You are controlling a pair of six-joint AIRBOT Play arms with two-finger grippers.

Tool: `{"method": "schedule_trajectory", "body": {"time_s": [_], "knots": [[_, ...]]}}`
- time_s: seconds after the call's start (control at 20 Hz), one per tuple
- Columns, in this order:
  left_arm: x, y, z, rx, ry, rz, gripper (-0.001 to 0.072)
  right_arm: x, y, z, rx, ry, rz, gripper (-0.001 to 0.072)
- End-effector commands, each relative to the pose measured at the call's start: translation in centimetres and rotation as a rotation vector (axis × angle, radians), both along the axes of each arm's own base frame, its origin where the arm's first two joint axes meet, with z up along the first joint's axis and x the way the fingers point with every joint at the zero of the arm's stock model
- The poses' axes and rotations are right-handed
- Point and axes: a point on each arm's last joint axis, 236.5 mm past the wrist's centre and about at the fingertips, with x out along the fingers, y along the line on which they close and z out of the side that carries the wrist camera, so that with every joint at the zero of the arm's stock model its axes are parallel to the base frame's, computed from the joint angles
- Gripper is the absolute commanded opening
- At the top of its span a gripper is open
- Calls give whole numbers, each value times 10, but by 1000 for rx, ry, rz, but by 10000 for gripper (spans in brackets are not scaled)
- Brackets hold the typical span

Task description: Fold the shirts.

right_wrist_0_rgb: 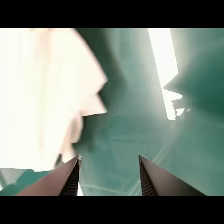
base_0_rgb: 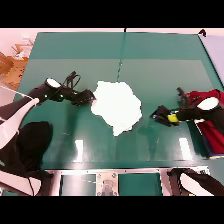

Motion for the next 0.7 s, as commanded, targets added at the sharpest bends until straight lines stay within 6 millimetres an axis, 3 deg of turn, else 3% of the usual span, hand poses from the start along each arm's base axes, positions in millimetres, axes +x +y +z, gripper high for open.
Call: {"method": "schedule_trajectory", "body": {"time_s": [0.0,0.1,0.15,0.2,0.25,0.3,0.5,0.65], "knots": [[6,-15,-1,-20,-54,-17,357,3,56,-14,82,-48,-2,423],[2,-21,-1,-21,-52,-33,354,9,82,-18,120,-69,28,420],[1,-23,-1,-22,-52,-38,352,10,92,-20,136,-67,51,383],[0,-23,-1,-25,-48,-40,326,11,96,-23,140,-62,63,296],[-2,-23,-1,-28,-44,-45,15,14,96,-25,136,-66,75,171],[-1,-22,2,-30,-47,-46,23,17,92,-24,131,-86,86,13],[13,-15,42,-92,-73,-90,21,40,61,8,176,-135,85,10],[27,-15,86,-137,-129,-149,21,65,22,53,197,-236,32,10]]}}
